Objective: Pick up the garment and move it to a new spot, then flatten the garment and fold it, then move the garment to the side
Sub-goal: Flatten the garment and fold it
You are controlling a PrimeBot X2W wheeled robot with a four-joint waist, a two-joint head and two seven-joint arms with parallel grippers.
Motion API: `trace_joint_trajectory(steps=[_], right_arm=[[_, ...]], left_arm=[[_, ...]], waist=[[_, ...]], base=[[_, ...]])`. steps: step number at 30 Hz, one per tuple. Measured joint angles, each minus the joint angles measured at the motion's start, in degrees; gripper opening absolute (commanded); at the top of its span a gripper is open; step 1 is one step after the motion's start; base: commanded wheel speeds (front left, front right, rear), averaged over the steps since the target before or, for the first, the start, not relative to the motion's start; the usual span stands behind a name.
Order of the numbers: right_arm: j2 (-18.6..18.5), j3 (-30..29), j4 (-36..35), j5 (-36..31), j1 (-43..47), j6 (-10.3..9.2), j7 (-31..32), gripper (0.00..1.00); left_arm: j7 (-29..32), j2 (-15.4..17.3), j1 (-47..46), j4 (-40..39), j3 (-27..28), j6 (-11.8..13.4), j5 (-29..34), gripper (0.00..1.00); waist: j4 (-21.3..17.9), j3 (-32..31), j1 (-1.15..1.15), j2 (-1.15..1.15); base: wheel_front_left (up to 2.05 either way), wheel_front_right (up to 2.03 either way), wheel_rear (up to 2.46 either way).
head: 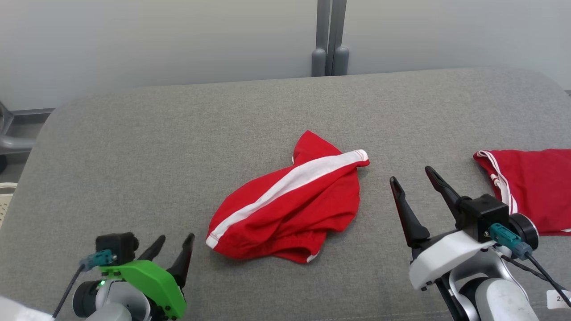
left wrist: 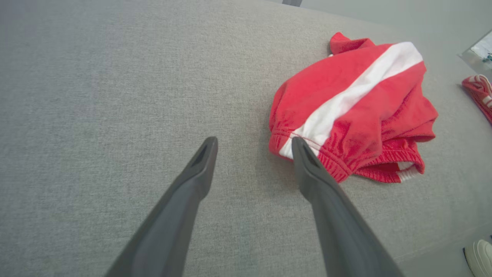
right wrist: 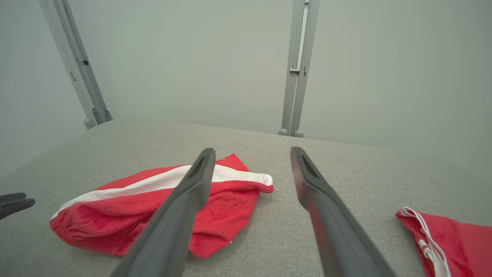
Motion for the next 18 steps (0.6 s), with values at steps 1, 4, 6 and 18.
trace_joint_trajectory(steps=[1,4,6,18], right_arm=[[0.01,-0.34,0.05,0.0,0.14,0.0,0.0,1.0],[0.02,-1.92,0.54,0.48,0.87,0.0,-0.57,1.0],[-0.02,-2.87,1.22,2.14,1.12,-0.01,-1.11,1.0],[0.03,-7.24,8.23,4.58,1.59,0.0,-6.95,1.0]], left_arm=[[-1.88,0.04,0.9,-0.78,1.49,1.0,-0.91,1.0],[-7.55,-0.04,3.3,-4.1,5.46,3.91,-1.31,1.0],[-9.04,-0.22,5.06,-6.06,7.99,5.05,-0.92,1.0],[-9.79,-15.02,19.18,-16.5,35.34,5.59,16.99,1.0]], waist=[[0.08,-0.16,0.0,0.0],[0.39,-0.73,0.0,0.0],[0.67,-1.1,0.0,0.0],[2.45,-3.68,0.0,0.0]], base=[[0.0,0.0,0.0],[0.0,0.0,0.0],[0.0,0.0,0.0],[0.0,0.0,0.0]])
